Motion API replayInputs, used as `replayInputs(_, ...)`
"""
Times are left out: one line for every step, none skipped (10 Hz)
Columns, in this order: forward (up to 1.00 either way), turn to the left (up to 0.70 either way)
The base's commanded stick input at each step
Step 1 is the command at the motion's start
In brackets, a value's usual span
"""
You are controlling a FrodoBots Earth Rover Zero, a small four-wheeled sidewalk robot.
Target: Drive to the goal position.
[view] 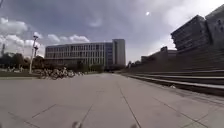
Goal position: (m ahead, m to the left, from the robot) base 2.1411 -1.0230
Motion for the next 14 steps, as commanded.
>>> replayInputs(0.70,0.00)
replayInputs(0.70,0.00)
replayInputs(0.70,0.00)
replayInputs(0.70,0.00)
replayInputs(0.70,0.00)
replayInputs(0.70,0.00)
replayInputs(0.70,0.00)
replayInputs(0.70,0.00)
replayInputs(0.70,0.00)
replayInputs(0.70,0.00)
replayInputs(0.70,0.00)
replayInputs(0.70,0.00)
replayInputs(0.70,0.00)
replayInputs(0.70,0.00)
